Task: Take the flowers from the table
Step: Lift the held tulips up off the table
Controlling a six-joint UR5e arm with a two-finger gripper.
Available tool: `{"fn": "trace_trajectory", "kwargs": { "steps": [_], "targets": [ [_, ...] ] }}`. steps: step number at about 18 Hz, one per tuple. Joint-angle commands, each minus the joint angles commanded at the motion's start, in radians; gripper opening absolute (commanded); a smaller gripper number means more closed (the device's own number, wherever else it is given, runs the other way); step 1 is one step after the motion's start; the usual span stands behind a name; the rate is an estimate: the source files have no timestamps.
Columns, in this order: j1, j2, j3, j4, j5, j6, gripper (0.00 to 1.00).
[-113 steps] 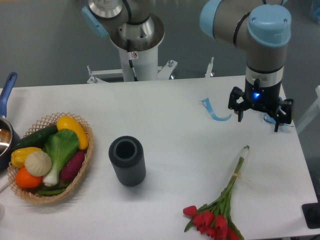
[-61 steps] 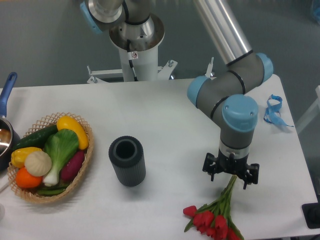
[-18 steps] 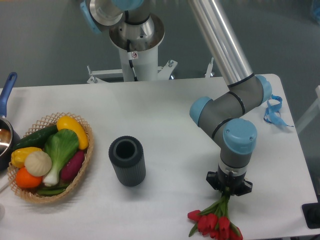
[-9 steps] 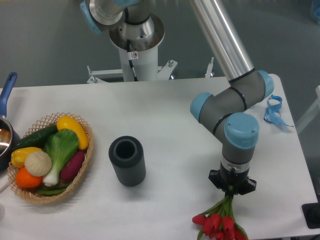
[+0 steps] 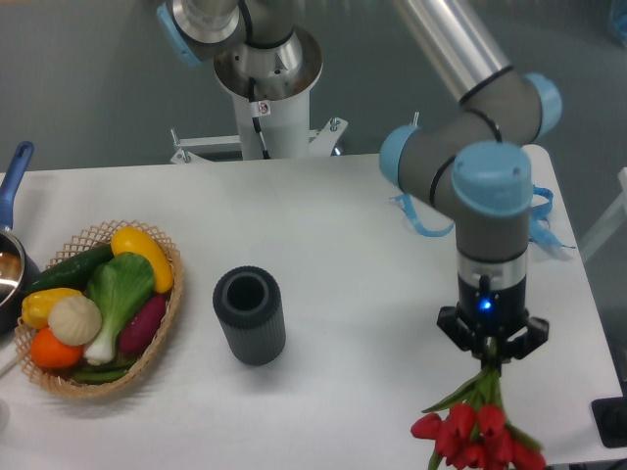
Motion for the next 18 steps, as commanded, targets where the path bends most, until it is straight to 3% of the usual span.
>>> {"fn": "trace_trajectory", "kwargs": {
  "steps": [3, 6, 12, 18],
  "targets": [
    [0.032, 0.057, -0.003, 0.000, -0.129, -0.070, 0.24],
    [0.060, 0.078, -0.011, 0.000, -0.244, -0.124, 0.24],
    [0.091, 0.101, -0.022, 0.000, -0.330, -0.130, 0.24],
    [0.089, 0.100, -0.008, 0.000, -0.332, -0.134, 0.24]
  ]
}}
